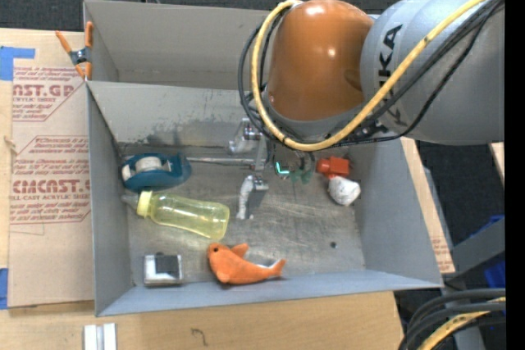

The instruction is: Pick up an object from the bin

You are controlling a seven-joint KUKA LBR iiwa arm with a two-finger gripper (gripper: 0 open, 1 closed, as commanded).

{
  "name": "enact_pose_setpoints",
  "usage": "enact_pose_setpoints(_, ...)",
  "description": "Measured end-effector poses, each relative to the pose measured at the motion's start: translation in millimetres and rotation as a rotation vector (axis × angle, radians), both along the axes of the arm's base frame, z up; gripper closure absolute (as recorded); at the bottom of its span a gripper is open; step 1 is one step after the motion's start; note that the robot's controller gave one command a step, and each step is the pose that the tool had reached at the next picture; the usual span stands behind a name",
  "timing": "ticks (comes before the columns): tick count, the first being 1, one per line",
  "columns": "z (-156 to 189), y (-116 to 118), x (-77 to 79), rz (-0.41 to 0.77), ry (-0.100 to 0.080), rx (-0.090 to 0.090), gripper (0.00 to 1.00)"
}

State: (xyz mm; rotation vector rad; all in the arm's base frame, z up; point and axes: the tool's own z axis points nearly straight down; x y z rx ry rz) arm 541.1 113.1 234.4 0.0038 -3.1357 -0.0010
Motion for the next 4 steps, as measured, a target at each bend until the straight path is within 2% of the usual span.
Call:
enact_pose_setpoints(1,4,-1,1.7,-0.002,-0.008,0.001,0.00)
enact_pose_setpoints(2,-67,27,-0.3,0.017,-0.012,0.002,0.00)
enact_pose_setpoints(3,-75,71,5.3,0.088,-0.007,0.001,0.00)
enact_pose_setpoints(4,-99,54,-6.7,-0.028,-0.006,0.001,0.00)
